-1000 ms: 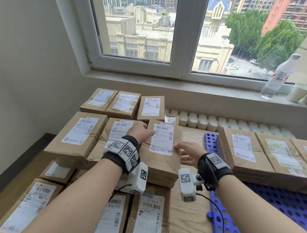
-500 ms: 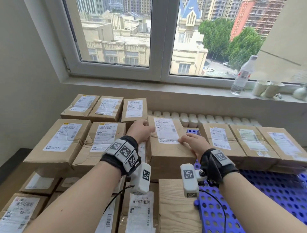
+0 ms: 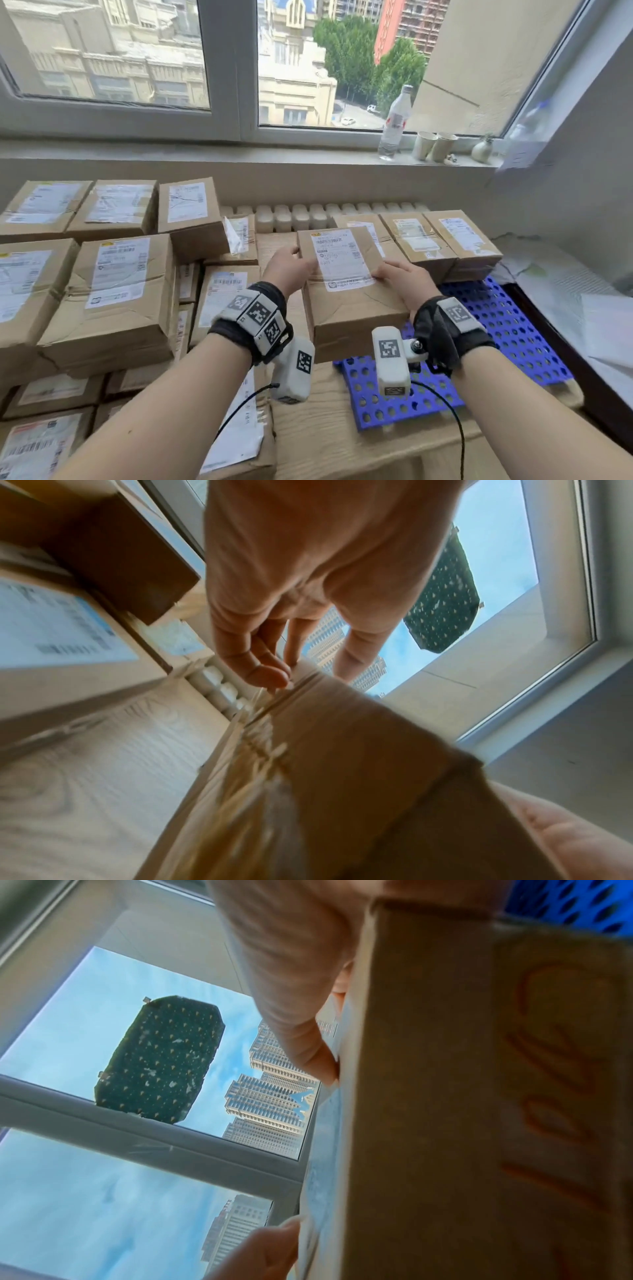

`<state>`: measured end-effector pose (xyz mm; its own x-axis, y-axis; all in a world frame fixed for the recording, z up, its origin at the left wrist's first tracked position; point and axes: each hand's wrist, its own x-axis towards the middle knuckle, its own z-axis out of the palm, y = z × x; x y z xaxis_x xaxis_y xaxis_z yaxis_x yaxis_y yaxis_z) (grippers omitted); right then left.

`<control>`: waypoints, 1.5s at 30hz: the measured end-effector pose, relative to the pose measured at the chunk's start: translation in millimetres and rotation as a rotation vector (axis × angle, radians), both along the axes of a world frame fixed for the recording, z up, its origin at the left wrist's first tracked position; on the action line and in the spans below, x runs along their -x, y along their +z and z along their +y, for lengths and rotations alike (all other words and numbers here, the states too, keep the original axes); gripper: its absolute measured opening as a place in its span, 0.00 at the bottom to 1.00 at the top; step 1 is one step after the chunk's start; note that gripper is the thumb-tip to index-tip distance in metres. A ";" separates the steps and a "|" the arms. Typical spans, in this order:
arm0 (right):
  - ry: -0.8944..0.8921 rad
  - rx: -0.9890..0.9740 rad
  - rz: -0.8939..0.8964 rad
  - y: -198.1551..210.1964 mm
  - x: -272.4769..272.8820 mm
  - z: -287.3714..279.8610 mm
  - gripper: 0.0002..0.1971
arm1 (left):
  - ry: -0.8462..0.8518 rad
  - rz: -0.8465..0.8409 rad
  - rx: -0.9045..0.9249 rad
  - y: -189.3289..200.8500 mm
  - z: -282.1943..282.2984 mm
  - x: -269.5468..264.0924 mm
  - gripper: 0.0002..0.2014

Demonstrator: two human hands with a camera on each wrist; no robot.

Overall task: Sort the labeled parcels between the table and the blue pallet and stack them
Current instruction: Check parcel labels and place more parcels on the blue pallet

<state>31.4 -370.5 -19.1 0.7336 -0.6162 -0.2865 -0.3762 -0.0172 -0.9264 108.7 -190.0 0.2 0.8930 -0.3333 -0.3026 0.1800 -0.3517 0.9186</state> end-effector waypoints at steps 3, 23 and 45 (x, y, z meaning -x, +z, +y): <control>-0.011 -0.043 0.009 -6.4 18.4 -20.9 0.05 | -0.014 0.024 -0.002 -2.7 -19.0 13.8 0.22; 0.124 -0.215 0.258 -81.3 47.3 -147.5 0.12 | -0.040 0.220 -0.272 -64.6 -139.9 50.9 0.25; 0.243 -0.289 0.281 -90.2 21.0 -170.6 0.14 | 0.052 0.226 -0.333 -74.4 -161.6 35.0 0.24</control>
<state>10.4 -541.0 -109.3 0.7159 -0.3019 -0.6295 -0.6305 0.1078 -0.7687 73.7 -351.6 -74.2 0.8046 -0.1398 -0.5771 0.3902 -0.6081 0.6913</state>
